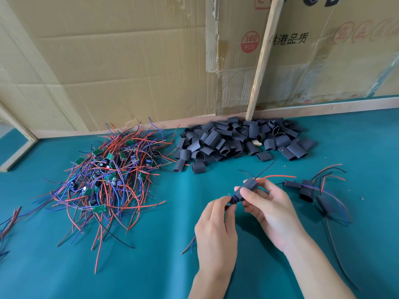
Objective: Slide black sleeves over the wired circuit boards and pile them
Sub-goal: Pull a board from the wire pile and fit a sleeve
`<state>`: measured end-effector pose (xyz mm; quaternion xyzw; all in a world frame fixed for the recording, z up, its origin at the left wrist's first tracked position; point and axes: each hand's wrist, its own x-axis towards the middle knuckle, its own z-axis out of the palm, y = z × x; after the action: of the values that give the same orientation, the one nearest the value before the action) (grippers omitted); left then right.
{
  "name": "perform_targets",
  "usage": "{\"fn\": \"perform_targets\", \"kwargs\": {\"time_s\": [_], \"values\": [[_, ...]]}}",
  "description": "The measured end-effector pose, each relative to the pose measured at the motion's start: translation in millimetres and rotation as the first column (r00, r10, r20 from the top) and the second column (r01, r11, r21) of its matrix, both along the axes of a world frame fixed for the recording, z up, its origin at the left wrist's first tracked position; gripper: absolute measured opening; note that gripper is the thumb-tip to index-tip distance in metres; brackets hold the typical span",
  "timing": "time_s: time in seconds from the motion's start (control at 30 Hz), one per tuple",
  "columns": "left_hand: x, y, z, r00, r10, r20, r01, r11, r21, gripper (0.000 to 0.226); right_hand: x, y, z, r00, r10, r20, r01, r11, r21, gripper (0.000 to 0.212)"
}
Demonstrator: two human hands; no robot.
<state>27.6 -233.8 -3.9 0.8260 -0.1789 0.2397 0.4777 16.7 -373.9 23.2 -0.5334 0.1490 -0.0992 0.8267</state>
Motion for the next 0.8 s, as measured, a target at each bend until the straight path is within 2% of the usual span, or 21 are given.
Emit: {"fn": "perform_targets", "kwargs": {"time_s": [0.3,0.47,0.67,0.8], "values": [[0.5,1.0,-0.9,0.999,-0.033,-0.042,0.031,0.999,-0.042,0.007,-2.0,-1.5,0.5,0.998,0.026,-0.050,-0.029,0.998,-0.061,0.058],[-1.6,0.5,-1.0,0.994,-0.108,-0.029,0.108,0.994,0.021,0.027,-2.9,-2.1,2.8,0.998,0.007,-0.067,-0.011,0.998,-0.064,0.049],[-0.9,1.3,0.9,0.999,-0.019,-0.027,0.019,1.000,-0.009,0.018,-3.1,2.0,4.5,0.989,0.107,-0.105,-0.115,0.991,-0.067,0.050],[-2.1,1.7,1.7,1.000,-0.018,-0.022,0.018,1.000,-0.001,0.021,-4.1,4.5,4.8,0.976,0.184,-0.118,-0.195,0.977,-0.091,0.035]]}}
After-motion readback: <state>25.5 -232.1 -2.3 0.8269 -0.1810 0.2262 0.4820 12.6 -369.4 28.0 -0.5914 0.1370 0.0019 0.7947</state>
